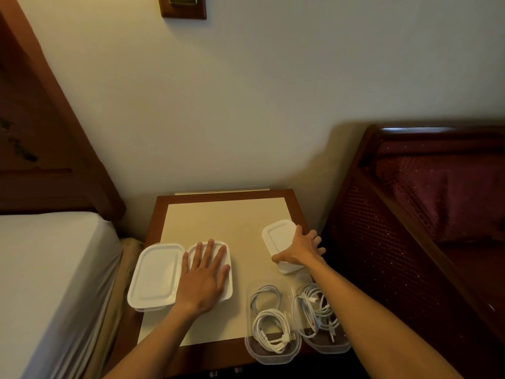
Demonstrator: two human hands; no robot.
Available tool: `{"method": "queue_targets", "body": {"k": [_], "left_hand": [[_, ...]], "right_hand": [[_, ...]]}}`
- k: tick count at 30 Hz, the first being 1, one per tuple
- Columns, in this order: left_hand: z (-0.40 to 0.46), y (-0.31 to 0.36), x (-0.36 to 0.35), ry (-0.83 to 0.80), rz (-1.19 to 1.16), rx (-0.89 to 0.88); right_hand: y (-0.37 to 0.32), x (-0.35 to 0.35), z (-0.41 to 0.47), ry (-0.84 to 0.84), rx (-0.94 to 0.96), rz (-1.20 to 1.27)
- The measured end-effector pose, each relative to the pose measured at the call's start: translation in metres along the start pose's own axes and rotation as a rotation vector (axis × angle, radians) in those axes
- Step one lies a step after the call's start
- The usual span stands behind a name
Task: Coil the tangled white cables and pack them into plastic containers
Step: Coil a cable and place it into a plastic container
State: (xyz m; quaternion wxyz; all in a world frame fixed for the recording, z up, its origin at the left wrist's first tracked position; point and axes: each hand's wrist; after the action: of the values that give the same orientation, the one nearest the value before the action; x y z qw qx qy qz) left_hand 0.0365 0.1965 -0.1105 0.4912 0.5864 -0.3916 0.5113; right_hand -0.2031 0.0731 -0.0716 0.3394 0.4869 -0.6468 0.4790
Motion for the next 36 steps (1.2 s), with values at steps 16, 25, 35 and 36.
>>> {"method": "queue_targets", "body": {"k": [16, 25, 35, 36], "left_hand": [[-0.040, 0.063, 0.086, 0.053, -0.792, 0.158], [-0.089, 0.065, 0.067, 0.009, -1.069, 0.494], [-0.125, 0.031, 0.063, 0.121, -0.811, 0.523], [-0.126, 0.028, 0.062, 0.123, -0.787, 0.507]], "right_hand": [[-0.009, 0.062, -0.134, -0.244, 0.304, 1.272], [0.002, 0.004, -0.225, 0.179, 0.391, 0.579], [0.017, -0.078, -0.253, 0.093, 0.544, 0.128], [0.016, -0.083, -0.254, 0.104, 0.572, 0.151]]}}
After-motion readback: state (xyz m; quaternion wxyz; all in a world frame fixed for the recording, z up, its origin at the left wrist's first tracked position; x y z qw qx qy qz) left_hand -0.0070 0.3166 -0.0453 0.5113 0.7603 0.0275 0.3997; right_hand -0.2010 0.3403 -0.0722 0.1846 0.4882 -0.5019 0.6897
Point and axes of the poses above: each hand's wrist, its own z-axis towards the middle knuckle, its own x-axis out of the back of the hand, y = z × x, and after that the axes turned 10 degrees about x, right-handed
